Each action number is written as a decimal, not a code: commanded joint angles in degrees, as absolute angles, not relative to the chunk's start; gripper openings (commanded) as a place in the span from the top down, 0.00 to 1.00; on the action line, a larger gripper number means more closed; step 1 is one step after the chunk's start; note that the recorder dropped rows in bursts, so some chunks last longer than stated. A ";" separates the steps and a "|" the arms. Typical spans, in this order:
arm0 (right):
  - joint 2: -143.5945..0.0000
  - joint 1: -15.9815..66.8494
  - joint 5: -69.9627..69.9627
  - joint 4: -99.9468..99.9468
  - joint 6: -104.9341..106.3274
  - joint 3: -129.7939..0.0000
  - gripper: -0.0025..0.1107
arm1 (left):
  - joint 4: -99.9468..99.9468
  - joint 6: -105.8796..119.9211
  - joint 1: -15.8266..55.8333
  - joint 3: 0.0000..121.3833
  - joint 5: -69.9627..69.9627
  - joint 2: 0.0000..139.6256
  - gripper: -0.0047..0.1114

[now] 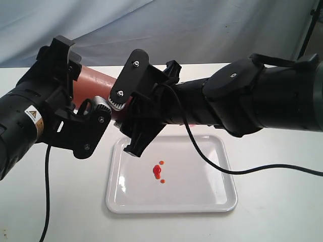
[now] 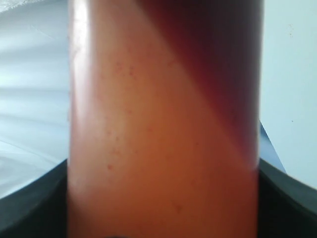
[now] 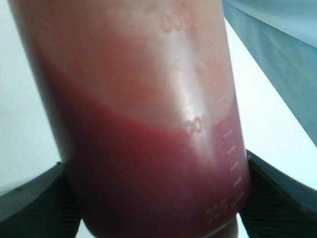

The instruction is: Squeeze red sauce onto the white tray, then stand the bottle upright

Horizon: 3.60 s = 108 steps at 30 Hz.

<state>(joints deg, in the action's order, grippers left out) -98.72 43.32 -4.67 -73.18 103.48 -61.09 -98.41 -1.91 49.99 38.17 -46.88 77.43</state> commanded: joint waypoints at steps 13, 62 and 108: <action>-97.64 43.94 -5.18 -72.15 103.89 -61.46 0.10 | -99.82 -2.87 50.25 38.65 -44.80 76.69 0.96; -88.03 48.02 2.53 -76.00 101.06 -53.40 0.05 | -97.79 -2.78 50.25 38.65 -47.06 76.69 0.96; -57.18 48.02 22.18 -88.70 69.11 -27.19 0.05 | -64.46 -9.01 50.25 32.63 -38.43 55.71 0.96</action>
<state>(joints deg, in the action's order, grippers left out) -57.66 47.91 24.78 -89.81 72.47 -27.54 -66.30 -7.12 49.99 32.31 -39.92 58.18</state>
